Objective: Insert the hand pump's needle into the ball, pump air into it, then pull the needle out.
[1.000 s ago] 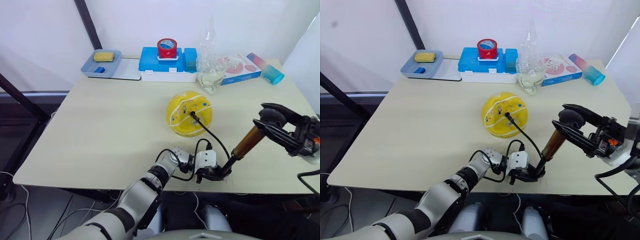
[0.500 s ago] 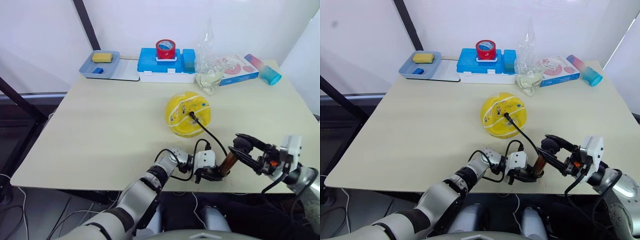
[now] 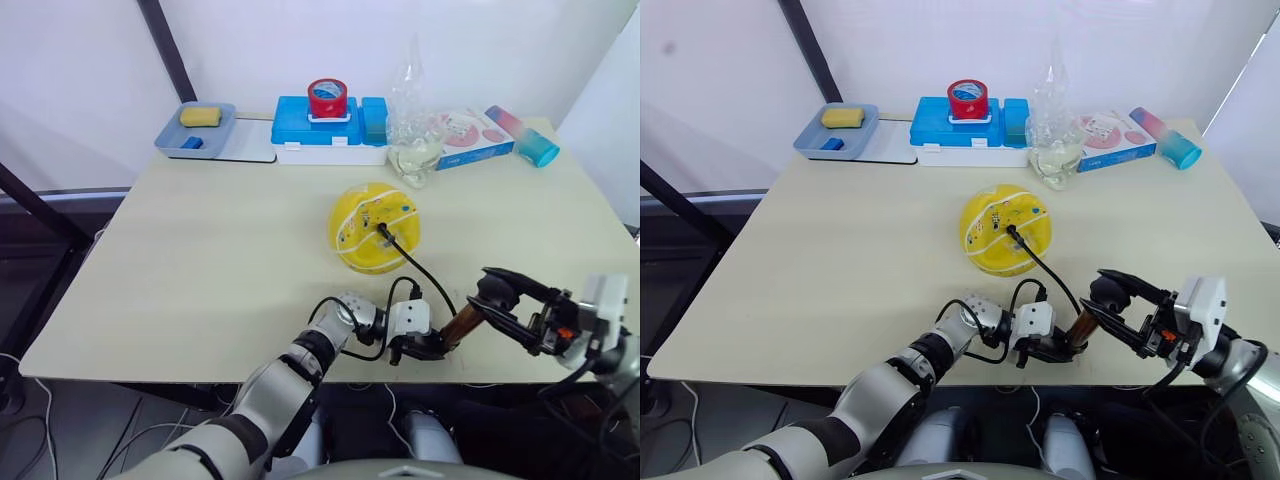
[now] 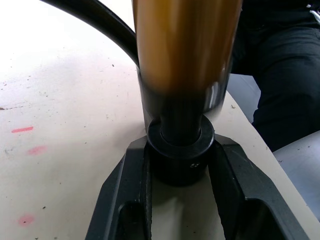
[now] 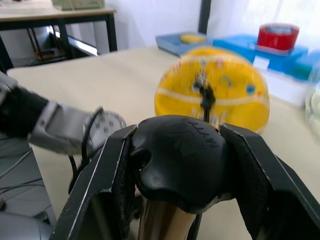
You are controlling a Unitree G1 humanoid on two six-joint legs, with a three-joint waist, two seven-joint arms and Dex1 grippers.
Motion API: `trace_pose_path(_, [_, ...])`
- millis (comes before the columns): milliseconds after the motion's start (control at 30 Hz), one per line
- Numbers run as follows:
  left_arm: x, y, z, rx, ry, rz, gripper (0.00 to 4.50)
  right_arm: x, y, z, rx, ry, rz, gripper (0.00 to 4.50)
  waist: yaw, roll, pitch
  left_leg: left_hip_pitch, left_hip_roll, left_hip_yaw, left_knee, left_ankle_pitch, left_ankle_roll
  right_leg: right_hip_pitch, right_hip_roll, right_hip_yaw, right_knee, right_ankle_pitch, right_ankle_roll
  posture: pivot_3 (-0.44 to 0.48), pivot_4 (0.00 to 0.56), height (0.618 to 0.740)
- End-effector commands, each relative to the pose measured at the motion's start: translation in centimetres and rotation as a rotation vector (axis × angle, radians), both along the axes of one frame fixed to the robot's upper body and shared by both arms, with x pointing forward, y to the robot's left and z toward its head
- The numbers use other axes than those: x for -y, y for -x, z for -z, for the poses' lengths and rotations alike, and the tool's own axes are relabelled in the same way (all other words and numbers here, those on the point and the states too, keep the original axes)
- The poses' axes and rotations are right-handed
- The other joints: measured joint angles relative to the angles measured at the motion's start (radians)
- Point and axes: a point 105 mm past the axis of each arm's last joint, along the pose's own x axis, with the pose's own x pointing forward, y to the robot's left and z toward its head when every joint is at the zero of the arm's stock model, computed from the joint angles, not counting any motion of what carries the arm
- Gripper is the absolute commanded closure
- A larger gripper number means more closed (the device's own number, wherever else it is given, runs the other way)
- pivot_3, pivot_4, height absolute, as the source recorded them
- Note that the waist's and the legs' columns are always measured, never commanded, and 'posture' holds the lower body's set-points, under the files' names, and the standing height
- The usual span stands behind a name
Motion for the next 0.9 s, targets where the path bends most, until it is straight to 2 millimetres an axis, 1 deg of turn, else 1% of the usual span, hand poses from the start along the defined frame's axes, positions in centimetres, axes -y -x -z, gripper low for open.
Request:
trace_pose_path(33, [-0.5,0.8,1.6,-0.004,-0.072,0.02,3.4,0.1,1.0,-3.9,0.125,0.003,0.0,2.43,-0.001,-0.001,0.001,0.0,0.0,0.001,0.001,-0.001,0.001,0.0,0.0,0.001,0.0,0.0,0.0,0.0,0.15,0.737])
trace_pose_path(233, [-0.2,0.2,1.3,0.043,-0.052,-0.012,3.4,0.0,1.6,-6.6,0.185,0.012,0.0,2.43,-0.002,-0.002,0.001,0.0,-0.004,0.001,0.003,-0.002,0.003,0.002,-0.004,0.0,0.0,0.0,0.0,0.0,0.15,0.737])
trace_pose_path(400, [0.0,-0.3,1.0,0.069,-0.043,-0.036,3.4,-0.4,2.1,-7.5,0.199,0.006,-0.007,2.43,-0.002,-0.002,0.002,0.0,-0.004,-0.005,0.004,-0.002,0.003,0.004,-0.004,-0.006,-0.001,0.0,0.001,0.0,0.15,0.737])
trace_pose_path(500, [0.0,-0.6,0.8,0.082,-0.037,-0.05,3.4,-0.5,2.0,-7.7,0.205,0.005,-0.006,2.43,-0.002,-0.002,0.002,0.0,-0.004,-0.006,0.004,-0.002,0.003,0.005,-0.004,-0.006,-0.001,0.0,0.001,0.0,0.15,0.737])
trace_pose_path(567, [0.0,-0.6,0.8,0.08,-0.041,-0.05,3.4,-0.5,1.7,-6.8,0.177,0.012,-0.006,2.43,-0.002,-0.003,0.003,-0.001,-0.004,-0.005,0.005,-0.002,0.003,0.006,-0.004,-0.006,-0.001,0.0,0.001,0.0,0.15,0.737])
trace_pose_path(667, [-0.1,-0.4,1.0,0.07,-0.052,-0.04,3.4,-0.5,1.2,-4.7,0.101,0.022,-0.005,2.43,-0.003,-0.004,0.003,0.0,-0.004,-0.005,0.005,-0.002,0.003,0.005,-0.005,-0.005,-0.001,0.0,0.001,0.0,0.15,0.737])
trace_pose_path(767, [0.0,-0.5,1.0,0.068,-0.046,-0.051,3.4,0.1,0.4,-2.5,0.04,0.041,0.03,2.43,-0.003,-0.004,0.003,0.0,-0.004,-0.003,0.005,-0.002,0.003,0.004,-0.004,-0.004,0.0,0.0,0.001,0.0,0.15,0.737])
trace_pose_path(867, [0.1,-0.4,1.1,0.063,-0.047,-0.052,3.4,0.5,-0.3,2.0,-0.08,0.057,0.051,2.43,-0.003,-0.008,0.001,0.0,-0.004,0.0,0.005,-0.002,0.004,0.003,-0.004,-0.001,0.0,0.001,0.002,0.0,0.15,0.737])
trace_pose_path(900, [0.1,-0.4,1.1,0.063,-0.047,-0.05,3.4,0.5,-0.4,2.9,-0.098,0.053,0.055,2.43,-0.003,-0.008,0.001,0.001,-0.003,0.001,0.005,-0.002,0.004,0.003,-0.004,0.0,0.0,0.001,0.002,0.0,0.15,0.737])
